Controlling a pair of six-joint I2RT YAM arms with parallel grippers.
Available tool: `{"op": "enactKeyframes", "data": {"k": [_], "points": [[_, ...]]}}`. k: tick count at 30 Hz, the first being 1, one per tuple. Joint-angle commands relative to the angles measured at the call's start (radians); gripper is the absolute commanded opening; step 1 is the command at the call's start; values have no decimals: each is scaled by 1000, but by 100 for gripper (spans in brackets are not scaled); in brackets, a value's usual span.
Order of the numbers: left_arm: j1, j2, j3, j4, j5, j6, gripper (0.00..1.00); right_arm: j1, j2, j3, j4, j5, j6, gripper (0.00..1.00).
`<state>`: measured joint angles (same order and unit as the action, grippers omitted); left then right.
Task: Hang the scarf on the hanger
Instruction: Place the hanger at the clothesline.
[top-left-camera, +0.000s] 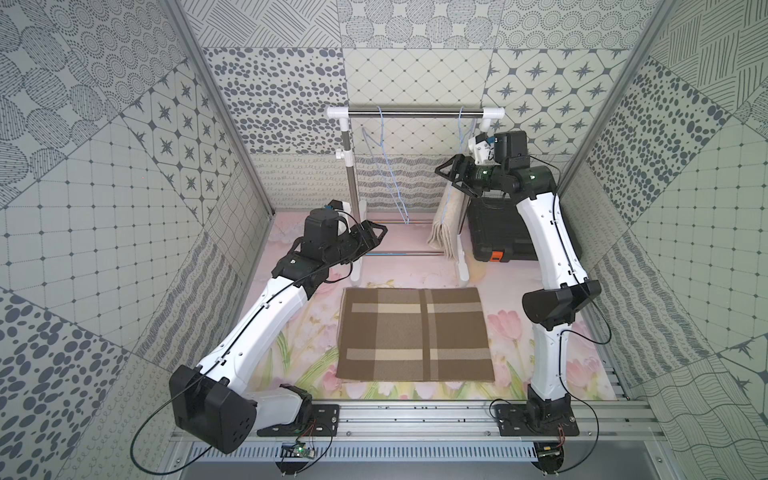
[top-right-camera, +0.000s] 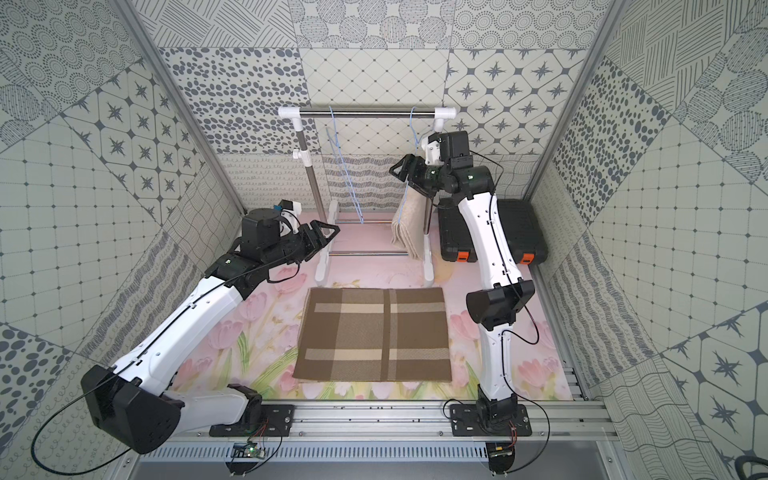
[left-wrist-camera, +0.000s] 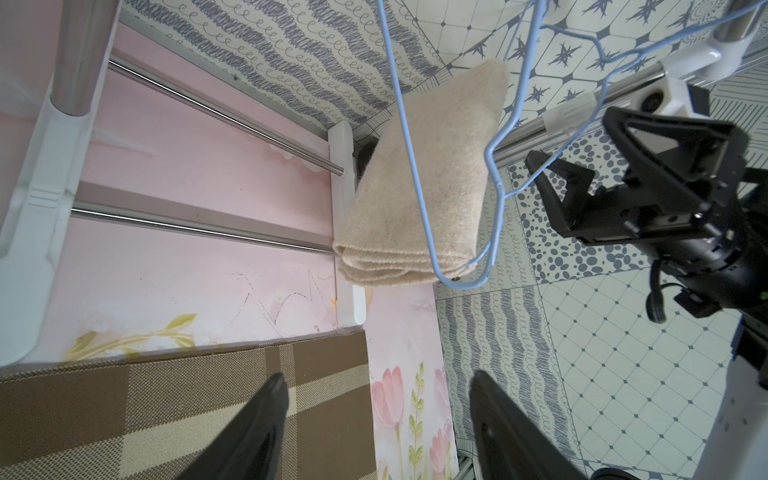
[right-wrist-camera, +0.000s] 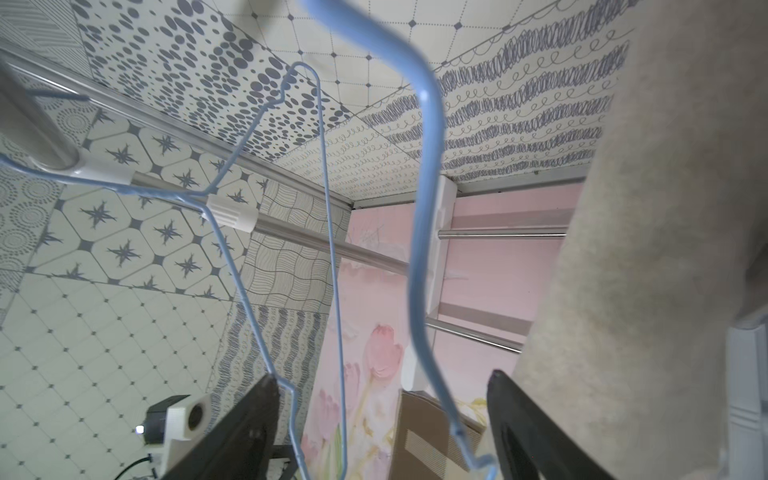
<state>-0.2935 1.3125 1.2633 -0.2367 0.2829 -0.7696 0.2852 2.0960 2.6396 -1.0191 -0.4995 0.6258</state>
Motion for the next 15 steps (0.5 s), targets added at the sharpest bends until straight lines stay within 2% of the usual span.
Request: {"op": "enactKeyframes", "data": {"k": [1,7,12,15], "points": [[7,-5,13,94,53,43,72,19,-115,20,-14,34,-50,97],[13,-11,16,158,112,81,73,117,-217,-39,-98,217,-210,97],[26,17,39,258,146,52,76,287,-239,-119,-91,426,-399,97],[26,65,104,290,111,20,81,312,-223,-156,-67,451,-377,97]]}}
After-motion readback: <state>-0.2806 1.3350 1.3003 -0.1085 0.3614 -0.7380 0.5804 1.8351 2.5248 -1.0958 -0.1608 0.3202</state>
